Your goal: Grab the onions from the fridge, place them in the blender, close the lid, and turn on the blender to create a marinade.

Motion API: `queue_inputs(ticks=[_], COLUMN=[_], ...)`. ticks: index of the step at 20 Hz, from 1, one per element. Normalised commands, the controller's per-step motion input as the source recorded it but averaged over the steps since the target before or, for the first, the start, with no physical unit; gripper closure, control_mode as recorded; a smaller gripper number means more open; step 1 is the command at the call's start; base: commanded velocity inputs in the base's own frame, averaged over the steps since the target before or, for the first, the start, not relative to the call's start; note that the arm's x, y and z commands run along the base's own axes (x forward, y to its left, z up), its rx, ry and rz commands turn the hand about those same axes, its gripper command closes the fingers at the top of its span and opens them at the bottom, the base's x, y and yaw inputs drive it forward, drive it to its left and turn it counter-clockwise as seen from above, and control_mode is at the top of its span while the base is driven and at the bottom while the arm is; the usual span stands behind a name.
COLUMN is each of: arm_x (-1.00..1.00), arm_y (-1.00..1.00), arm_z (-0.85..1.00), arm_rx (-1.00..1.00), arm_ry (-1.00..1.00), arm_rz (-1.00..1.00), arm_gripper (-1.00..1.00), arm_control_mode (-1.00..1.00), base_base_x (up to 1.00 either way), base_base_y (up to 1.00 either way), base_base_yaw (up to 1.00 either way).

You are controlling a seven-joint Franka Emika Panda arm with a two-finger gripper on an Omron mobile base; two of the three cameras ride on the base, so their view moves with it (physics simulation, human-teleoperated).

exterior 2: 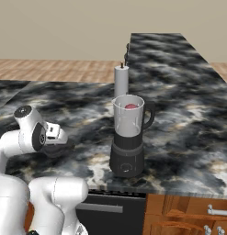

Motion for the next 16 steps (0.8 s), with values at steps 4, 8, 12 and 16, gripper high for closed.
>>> queue_inputs(ticks=[4, 8, 12, 16], arm_x=[-0.16, -0.11, -0.13, -0.15], arm_y=[-0.45, -0.42, -0.35, -0.29], arm_z=[0.64, 0.92, 1.00, 1.00], arm_rx=[0.03, 0.02, 0.00, 0.00], arm_ry=[-0.05, -0.04, -0.02, -0.02], arm_rz=[0.00, -0.02, -0.05, -0.07], arm_gripper=[1.00, 1.00, 1.00, 1.00], arm_control_mode=[-1.00, -1.00, -1.00, -1.00], base_base_x=[0.00, 0.00, 0.00, 0.00], base_base_y=[0.00, 0.00, 0.00, 0.00], base_base_yaw=[0.00, 0.00, 0.00, 0.00])
